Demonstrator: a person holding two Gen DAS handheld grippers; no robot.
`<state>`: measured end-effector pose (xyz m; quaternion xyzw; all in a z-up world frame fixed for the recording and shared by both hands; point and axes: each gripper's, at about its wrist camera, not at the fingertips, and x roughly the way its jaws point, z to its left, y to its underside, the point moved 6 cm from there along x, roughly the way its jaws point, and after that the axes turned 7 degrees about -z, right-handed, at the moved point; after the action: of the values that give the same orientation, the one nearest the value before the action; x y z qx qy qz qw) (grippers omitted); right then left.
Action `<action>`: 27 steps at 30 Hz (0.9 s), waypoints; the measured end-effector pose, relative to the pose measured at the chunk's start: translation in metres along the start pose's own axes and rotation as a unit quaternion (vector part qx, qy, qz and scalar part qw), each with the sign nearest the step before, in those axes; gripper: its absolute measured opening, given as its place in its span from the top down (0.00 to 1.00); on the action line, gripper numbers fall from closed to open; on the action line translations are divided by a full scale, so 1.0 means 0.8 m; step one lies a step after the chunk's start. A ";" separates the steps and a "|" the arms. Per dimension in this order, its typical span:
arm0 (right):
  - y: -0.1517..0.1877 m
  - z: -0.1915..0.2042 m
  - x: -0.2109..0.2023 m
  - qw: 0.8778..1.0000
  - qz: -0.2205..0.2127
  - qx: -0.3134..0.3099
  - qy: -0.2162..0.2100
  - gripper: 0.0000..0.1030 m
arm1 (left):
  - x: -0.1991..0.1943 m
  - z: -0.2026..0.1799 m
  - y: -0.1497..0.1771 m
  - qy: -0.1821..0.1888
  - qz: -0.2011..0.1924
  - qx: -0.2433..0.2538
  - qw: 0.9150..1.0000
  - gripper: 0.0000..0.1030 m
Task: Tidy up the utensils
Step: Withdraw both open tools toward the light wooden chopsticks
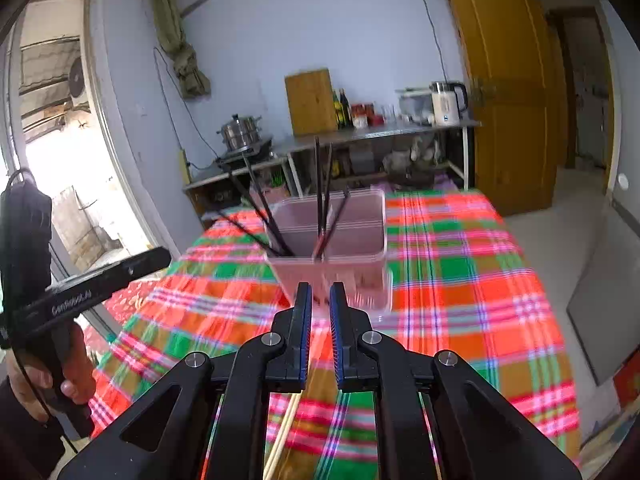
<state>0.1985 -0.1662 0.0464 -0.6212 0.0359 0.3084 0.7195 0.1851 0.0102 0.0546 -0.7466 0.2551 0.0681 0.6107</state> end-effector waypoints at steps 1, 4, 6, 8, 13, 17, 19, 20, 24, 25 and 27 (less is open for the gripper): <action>0.009 -0.001 0.002 1.000 0.007 0.003 -0.001 0.91 | 0.001 0.003 0.010 -0.003 0.006 -0.004 1.000 0.93; 0.039 -0.001 0.012 0.999 0.032 0.013 -0.004 0.91 | 0.002 0.014 0.036 -0.004 0.022 -0.019 1.000 0.93; 0.058 0.003 0.019 0.999 0.049 0.013 -0.007 0.91 | 0.002 0.022 0.053 -0.009 0.031 -0.027 0.999 0.93; 0.080 0.006 0.029 0.997 0.071 0.013 -0.012 0.91 | 0.004 0.030 0.066 -0.012 0.041 -0.035 0.998 0.93; 0.119 0.017 0.054 0.993 0.113 0.019 -0.022 0.91 | 0.006 0.044 0.087 -0.019 0.055 -0.046 0.997 0.93; 0.143 0.022 0.074 0.990 0.142 0.018 -0.021 0.91 | 0.008 0.052 0.096 -0.022 0.062 -0.052 0.996 0.93; 0.152 0.022 0.081 0.988 0.152 0.020 -0.020 0.91 | 0.010 0.058 0.100 -0.023 0.066 -0.059 0.996 0.93; 0.157 0.022 0.085 0.987 0.159 0.021 -0.021 0.91 | 0.011 0.061 0.101 -0.024 0.067 -0.061 0.996 0.93; 0.169 0.024 0.099 0.984 0.178 0.021 -0.019 0.91 | 0.011 0.070 0.105 -0.026 0.070 -0.070 0.995 0.93; 0.171 0.025 0.101 0.983 0.181 0.021 -0.019 0.91 | 0.011 0.071 0.106 -0.027 0.070 -0.071 0.995 0.93; 0.176 0.027 0.108 0.981 0.191 0.017 -0.014 0.91 | 0.011 0.074 0.107 -0.027 0.071 -0.074 0.994 0.93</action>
<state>0.1923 -0.1068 -0.1091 -0.5865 0.1494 0.4480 0.6580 0.1655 0.0533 -0.0389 -0.7675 0.2850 0.1499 0.5543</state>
